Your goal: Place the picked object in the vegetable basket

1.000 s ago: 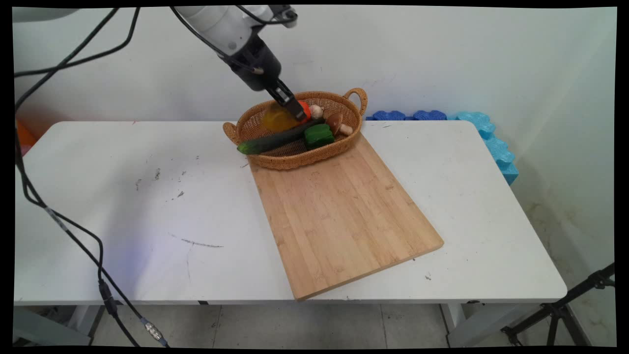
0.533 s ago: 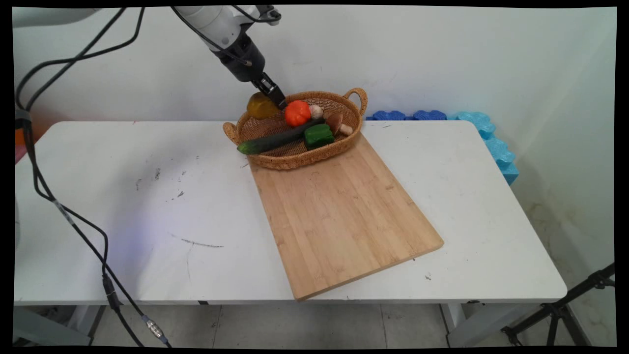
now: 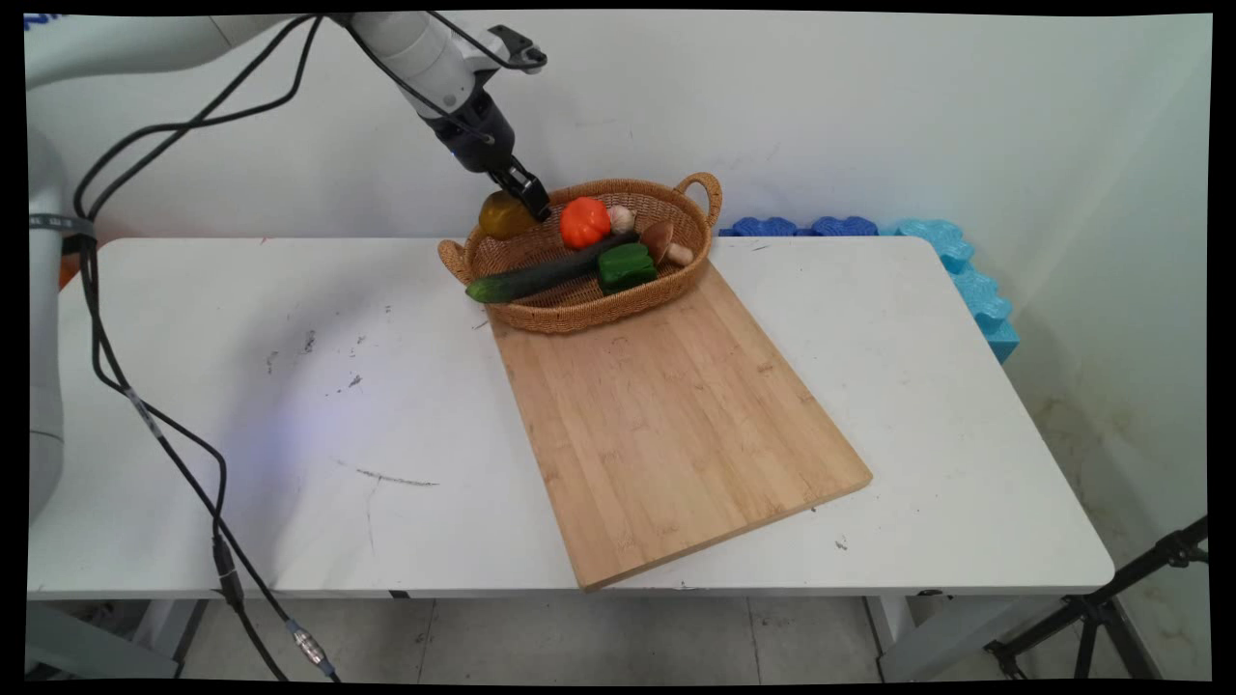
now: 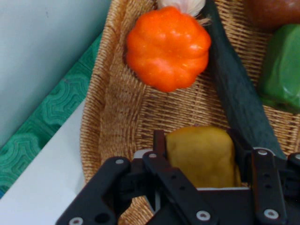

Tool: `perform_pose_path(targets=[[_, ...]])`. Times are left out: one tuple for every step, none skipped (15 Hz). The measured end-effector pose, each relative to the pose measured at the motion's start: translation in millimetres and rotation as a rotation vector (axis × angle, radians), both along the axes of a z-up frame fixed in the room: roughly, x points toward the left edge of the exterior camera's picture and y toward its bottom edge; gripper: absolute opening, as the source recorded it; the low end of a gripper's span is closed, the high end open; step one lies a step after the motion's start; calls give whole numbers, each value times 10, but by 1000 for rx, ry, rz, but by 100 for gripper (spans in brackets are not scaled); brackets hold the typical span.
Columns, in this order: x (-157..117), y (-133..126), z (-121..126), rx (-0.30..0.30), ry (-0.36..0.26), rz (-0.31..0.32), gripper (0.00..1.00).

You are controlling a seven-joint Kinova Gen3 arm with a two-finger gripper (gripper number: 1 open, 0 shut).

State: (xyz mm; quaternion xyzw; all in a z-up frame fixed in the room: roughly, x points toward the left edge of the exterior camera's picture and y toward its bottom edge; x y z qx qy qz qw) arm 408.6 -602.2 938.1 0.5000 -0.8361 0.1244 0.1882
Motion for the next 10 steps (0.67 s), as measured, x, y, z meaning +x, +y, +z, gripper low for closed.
perform_pose_path(targets=[[14, -34, -40, 2, 1, 5, 0], [20, -59, -71, 3, 3, 7, 0], [24, -83, -103, 4, 5, 9, 0], [24, -102, -132, 5, 8, 10, 0], [22, -112, -152, 6, 12, 9, 0], [21, -116, -164, 6, 14, 9, 0], [19, -119, -180, 7, 17, 6, 100], [14, -123, -190, 7, 20, 4, 100], [11, -121, -198, 5, 25, 0, 100], [9, -118, -202, 4, 28, -3, 100]])
